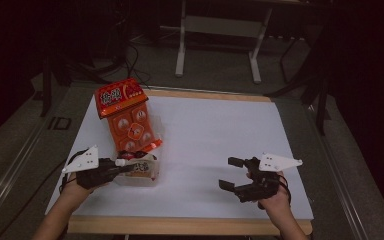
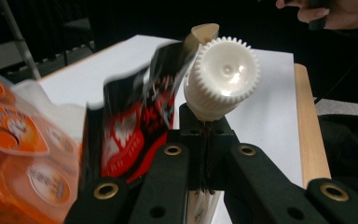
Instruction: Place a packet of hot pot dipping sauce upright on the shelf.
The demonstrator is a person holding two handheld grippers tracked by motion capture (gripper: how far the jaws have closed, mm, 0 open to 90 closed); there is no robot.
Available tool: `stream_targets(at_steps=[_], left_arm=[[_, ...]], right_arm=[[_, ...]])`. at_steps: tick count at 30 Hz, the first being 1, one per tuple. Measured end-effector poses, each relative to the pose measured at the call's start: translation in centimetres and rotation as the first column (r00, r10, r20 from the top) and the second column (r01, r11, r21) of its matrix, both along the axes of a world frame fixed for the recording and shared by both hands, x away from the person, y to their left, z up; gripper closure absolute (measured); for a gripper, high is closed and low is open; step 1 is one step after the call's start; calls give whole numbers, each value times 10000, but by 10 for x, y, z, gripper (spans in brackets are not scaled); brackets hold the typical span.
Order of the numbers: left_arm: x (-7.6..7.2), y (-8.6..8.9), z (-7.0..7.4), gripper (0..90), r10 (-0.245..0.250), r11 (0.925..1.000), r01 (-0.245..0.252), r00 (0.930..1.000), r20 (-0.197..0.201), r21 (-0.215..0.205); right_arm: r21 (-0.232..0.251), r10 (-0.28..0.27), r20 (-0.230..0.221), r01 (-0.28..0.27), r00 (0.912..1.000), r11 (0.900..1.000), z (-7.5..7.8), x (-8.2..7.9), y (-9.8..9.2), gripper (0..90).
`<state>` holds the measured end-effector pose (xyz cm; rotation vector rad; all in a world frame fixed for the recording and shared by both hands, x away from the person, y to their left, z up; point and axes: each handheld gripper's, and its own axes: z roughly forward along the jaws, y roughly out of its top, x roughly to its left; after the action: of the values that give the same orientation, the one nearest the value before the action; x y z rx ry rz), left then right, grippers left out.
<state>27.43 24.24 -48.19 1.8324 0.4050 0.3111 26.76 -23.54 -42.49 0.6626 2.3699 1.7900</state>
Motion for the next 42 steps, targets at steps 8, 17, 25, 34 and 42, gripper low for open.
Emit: stream_targets(at_steps=[8, 17, 25, 34, 42], left_arm=[[-1, 5, 0, 812, 77, 9991, -66, 9997, 247, -423], [-8, 4, 21, 466, 466, 9968, -402, 9945, 938, -688], [-12, -4, 37, 188, 387, 9966, -353, 9982, 450, -748], [-18, -22, 50, 71, 818, 9939, -796, 9963, 267, -763], [-26, -43, 59, 73, 330, 9946, -296, 9989, 326, -993]], right_arm=[[-65, 89, -92, -90, 9999, 9999, -2, 0, 3, 162], [-103, 98, -210, -100, 9997, 9999, -3, 1, 2, 162], [-159, 88, -236, -92, 9997, 9998, -4, 1, 3, 162], [-134, 110, -245, -113, 9996, 9998, -4, 1, 2, 162], [-59, 55, -250, -56, 9997, 10000, -4, 0, 0, 162]])
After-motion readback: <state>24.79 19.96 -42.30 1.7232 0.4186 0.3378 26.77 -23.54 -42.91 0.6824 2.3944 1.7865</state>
